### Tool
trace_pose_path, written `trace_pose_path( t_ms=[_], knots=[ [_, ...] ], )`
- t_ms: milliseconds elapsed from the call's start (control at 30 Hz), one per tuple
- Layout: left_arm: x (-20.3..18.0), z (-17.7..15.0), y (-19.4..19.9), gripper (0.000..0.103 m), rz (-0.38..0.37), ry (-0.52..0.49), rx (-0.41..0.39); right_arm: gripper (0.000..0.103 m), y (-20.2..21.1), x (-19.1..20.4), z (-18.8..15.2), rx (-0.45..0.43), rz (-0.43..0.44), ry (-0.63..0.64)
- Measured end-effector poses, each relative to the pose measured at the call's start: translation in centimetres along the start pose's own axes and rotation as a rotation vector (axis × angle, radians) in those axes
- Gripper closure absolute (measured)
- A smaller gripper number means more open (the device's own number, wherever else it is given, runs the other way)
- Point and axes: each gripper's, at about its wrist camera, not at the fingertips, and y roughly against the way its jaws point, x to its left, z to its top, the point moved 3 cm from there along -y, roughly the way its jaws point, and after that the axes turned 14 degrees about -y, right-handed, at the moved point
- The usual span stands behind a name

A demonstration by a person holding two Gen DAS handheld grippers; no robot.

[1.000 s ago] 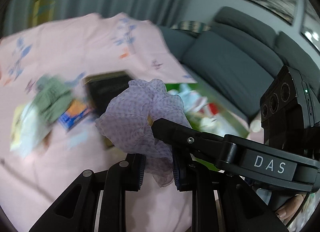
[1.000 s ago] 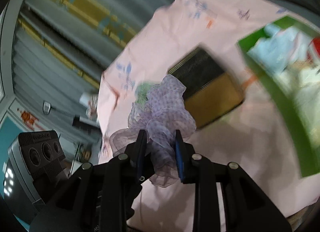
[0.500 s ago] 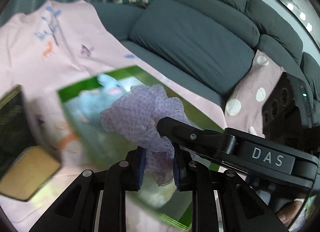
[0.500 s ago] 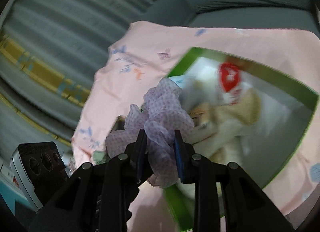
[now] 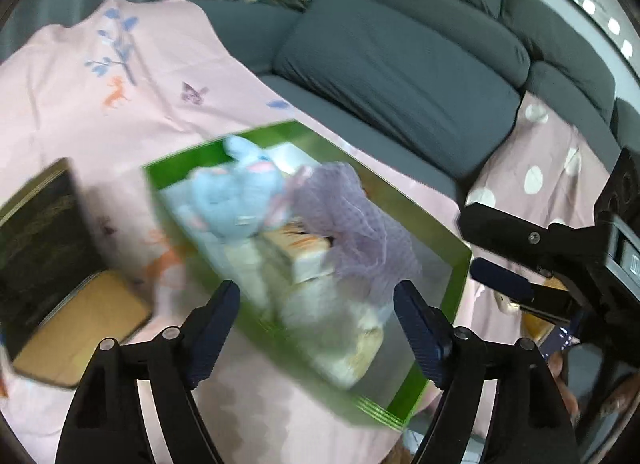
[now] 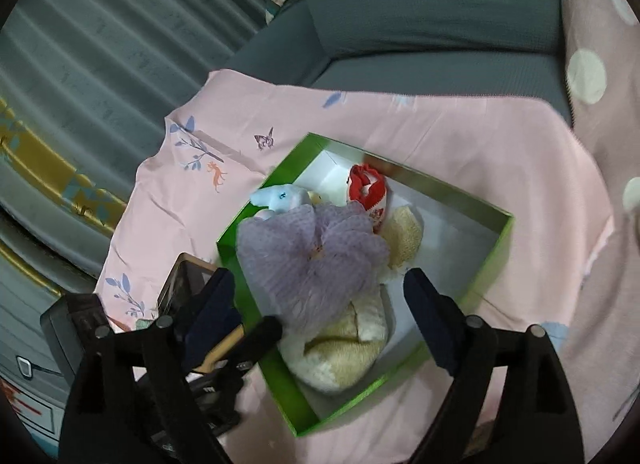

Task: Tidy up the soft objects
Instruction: 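Withdraw both tools from the box back over the sheet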

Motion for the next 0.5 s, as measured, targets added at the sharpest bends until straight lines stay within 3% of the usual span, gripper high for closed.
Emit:
trace_pose_path(
  t_ms=[133, 300, 500],
  knots=[
    [1.8, -1.9, 4.6, 0.021, 0.034, 0.022, -0.041, 0.008, 1.9, 0.5, -1.9, -0.031, 0.002, 0.004],
    [4.4, -5.1, 10.0, 0.013, 0.097, 0.069, -0.075, 0.006, 2.5, 2.1, -4.9, -0.007, -0.014, 0.061],
    [7.4, -10.2, 13.9, 0.013, 0.203, 0.136, -0.034, 0.004, 2.6, 5.2, -9.0, 0.043, 0.028, 0.151]
  ],
)
